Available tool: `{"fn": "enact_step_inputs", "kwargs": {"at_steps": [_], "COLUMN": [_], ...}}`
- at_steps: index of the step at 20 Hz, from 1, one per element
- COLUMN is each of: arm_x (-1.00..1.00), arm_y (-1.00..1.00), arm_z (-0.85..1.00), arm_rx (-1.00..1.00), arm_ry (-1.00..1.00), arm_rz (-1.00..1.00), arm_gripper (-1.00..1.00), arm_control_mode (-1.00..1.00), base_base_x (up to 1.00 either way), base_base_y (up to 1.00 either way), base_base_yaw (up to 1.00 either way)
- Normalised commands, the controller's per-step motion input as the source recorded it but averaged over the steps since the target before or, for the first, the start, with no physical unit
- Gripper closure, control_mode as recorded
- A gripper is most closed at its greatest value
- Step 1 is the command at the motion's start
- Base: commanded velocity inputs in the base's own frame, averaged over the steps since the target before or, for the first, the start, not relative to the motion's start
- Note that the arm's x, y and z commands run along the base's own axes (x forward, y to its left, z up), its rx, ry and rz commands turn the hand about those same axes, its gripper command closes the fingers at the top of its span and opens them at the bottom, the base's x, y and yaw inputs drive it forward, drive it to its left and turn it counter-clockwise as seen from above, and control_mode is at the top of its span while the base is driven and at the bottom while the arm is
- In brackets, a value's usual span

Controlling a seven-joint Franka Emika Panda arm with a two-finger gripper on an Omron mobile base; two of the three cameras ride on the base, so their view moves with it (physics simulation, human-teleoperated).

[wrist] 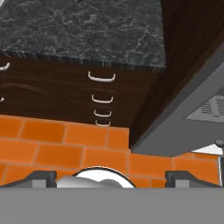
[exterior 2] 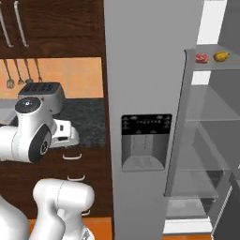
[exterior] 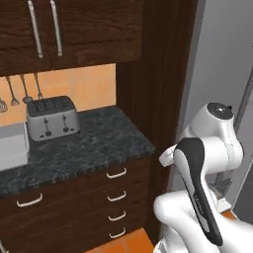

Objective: Place one squash and one steak in each tupperware on the nearby counter, to pack two identical lunches.

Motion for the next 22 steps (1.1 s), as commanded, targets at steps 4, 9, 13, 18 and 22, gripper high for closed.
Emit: {"fn": "enact_step_inputs", "kwargs": {"at_steps": [4,9,13,18,22], "arm_x": [0.00,0.00,0.00,0.00,0.00], "arm_y": [0.00,0.00,0.00,0.00,0.00], "arm_z": [0.00,0.00,0.00,0.00,0.00], "arm_rx": [0.00,0.00,0.00,0.00,0.00], "arm_ry": [0.00,0.00,0.00,0.00,0.00], "arm_rz": [0.00,0.00,0.00,0.00,0.00], "arm_gripper": [-1.00,-1.00,-1.00,-1.00,-1.00], "arm_control_mode": [1.00,1.00,1.00,1.00,1.00], "base_base_x": [0.57,0.49,0.34,0.24,0.19], "base_base_y": [-1.00,-1.00,-0.99,-0.66,-0.04], "base_base_yaw": [0.00,0.00,0.00,-0.01,0.00]}}
